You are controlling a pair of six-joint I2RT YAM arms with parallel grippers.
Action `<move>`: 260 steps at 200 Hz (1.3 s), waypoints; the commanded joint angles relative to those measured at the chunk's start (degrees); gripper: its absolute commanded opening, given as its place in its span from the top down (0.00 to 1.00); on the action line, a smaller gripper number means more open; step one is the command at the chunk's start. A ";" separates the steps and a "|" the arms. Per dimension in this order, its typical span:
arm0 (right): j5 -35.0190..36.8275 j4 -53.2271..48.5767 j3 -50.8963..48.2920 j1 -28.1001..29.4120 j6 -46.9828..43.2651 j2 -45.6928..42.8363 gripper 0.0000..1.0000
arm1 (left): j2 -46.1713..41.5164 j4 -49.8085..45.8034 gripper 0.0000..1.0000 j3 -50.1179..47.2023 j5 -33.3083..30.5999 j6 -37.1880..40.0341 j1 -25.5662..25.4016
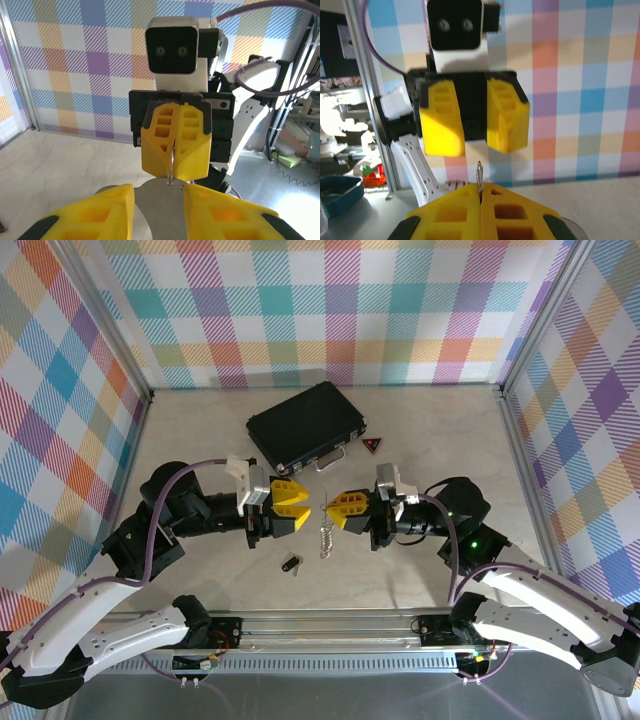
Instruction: Put the keys on the keyring
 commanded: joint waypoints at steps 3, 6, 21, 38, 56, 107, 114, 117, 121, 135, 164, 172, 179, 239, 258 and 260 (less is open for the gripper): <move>-1.46 9.86 -0.37 0.37 3.60 0.05 1.00 | -0.03 6.24 0.67 -1.23 2.98 -3.48 0.47; -1.43 9.93 -0.33 0.40 3.60 0.06 1.00 | 0.03 6.47 0.67 -1.27 3.16 -3.67 0.53; -1.60 9.70 -0.30 0.33 3.65 -0.08 1.00 | 0.45 7.84 0.67 -1.29 3.89 -4.24 0.47; -1.55 9.19 -0.29 0.39 3.50 -0.08 1.00 | 0.89 9.50 0.67 -1.19 4.93 -5.18 0.51; -1.68 9.49 -0.37 0.38 3.41 0.03 1.00 | 1.25 9.95 0.67 -0.63 6.00 -5.55 0.48; -1.70 10.23 -0.29 0.33 3.16 0.56 1.00 | 2.55 13.54 0.67 -1.25 7.13 -8.17 0.50; -1.57 10.26 -0.38 0.33 3.11 0.54 1.00 | 2.71 14.05 0.67 -1.44 7.12 -8.56 0.55; -1.47 10.30 -0.43 0.34 3.12 0.49 1.00 | 2.78 14.35 0.67 -1.50 7.13 -8.70 0.48; -1.55 10.24 -0.44 0.33 3.05 0.55 1.00 | 2.91 14.72 0.67 -1.67 7.14 -8.98 0.48; -1.67 10.29 -0.50 0.40 3.07 0.55 1.00 | 3.24 16.03 0.68 -2.08 7.10 -9.83 0.50; -1.60 9.93 -0.37 0.35 2.57 0.38 1.00 | 3.75 17.60 0.69 -2.92 7.24 -10.67 0.48; -1.68 9.91 -0.31 0.33 2.46 0.38 1.00 | 3.90 17.68 0.70 -3.03 7.22 -10.68 0.48; -1.69 9.93 -0.24 0.42 2.42 0.46 1.00 | 3.99 17.69 0.71 -3.08 7.26 -10.70 0.55; -1.54 10.43 -0.63 0.34 2.25 0.47 1.00 | 4.34 18.47 0.80 -3.73 7.62 -11.14 0.49; -1.69 10.52 -0.56 0.31 2.28 0.60 1.00 | 4.46 18.39 0.83 -3.87 7.91 -11.05 0.53; -1.69 10.54 -0.58 0.33 2.29 0.59 1.00 | 4.44 18.39 0.83 -3.90 7.96 -11.05 0.48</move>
